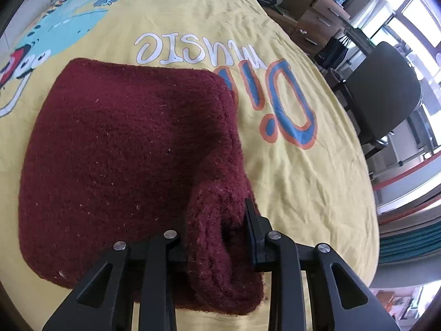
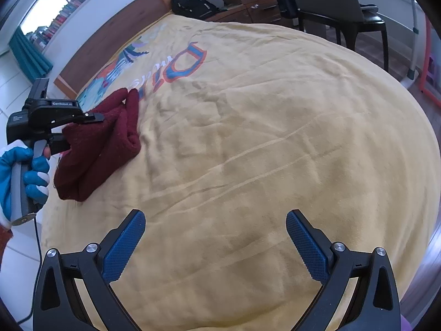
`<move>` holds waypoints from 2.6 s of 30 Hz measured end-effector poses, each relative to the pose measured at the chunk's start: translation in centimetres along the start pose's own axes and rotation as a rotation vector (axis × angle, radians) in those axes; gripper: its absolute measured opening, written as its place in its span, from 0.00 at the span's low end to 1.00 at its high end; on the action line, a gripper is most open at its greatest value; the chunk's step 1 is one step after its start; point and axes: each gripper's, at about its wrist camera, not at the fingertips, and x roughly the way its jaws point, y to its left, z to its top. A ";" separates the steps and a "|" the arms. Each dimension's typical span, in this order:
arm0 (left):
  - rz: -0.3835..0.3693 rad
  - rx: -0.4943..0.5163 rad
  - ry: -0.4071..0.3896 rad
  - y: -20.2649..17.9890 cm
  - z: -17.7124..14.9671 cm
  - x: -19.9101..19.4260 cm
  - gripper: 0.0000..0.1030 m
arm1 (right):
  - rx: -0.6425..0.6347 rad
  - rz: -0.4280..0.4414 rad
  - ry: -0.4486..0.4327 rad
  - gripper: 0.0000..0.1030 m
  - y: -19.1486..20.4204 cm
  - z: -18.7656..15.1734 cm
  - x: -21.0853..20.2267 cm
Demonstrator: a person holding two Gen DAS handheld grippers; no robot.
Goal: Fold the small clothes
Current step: 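Lift the sweater edge with the left gripper and fold it over the bundle, then open the left gripper and lift it off the folded sweater, then lower both grippers onto the sides of the folded sweater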
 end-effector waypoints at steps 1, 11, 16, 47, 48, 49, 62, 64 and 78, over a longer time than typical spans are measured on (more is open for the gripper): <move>-0.016 -0.006 -0.001 -0.1 0.0 -0.1 0.22 | 0.002 0.001 0.000 0.99 0.0 0.0 0.1; 0.023 0.093 0.069 -3.8 -1.0 2.5 0.29 | -0.012 -0.017 -0.001 0.99 0.3 0.3 -0.2; 0.011 0.133 0.051 -4.0 -1.1 1.9 0.44 | -0.013 -0.031 -0.013 0.99 0.3 0.6 -0.9; -0.104 0.153 -0.104 6.9 -8.4 -14.1 0.57 | -0.250 0.021 -0.038 0.99 15.0 -2.3 -5.1; -0.103 0.146 -0.105 7.7 -8.8 -14.5 0.57 | -0.259 0.026 -0.032 0.99 15.6 -2.5 -4.7; -0.098 0.136 -0.105 8.5 -9.2 -14.6 0.57 | -0.266 0.032 -0.025 0.99 16.0 -2.6 -4.4; -0.058 0.136 -0.122 13.0 -6.6 -13.2 0.57 | -0.417 0.158 0.005 0.99 25.1 3.5 2.8; -0.055 0.165 -0.130 12.6 -5.6 -12.5 0.57 | -0.422 0.168 0.005 0.99 25.7 4.9 4.1; -0.026 0.407 -0.087 7.8 -2.5 -2.3 0.58 | -0.317 0.165 0.086 0.99 18.2 11.2 15.2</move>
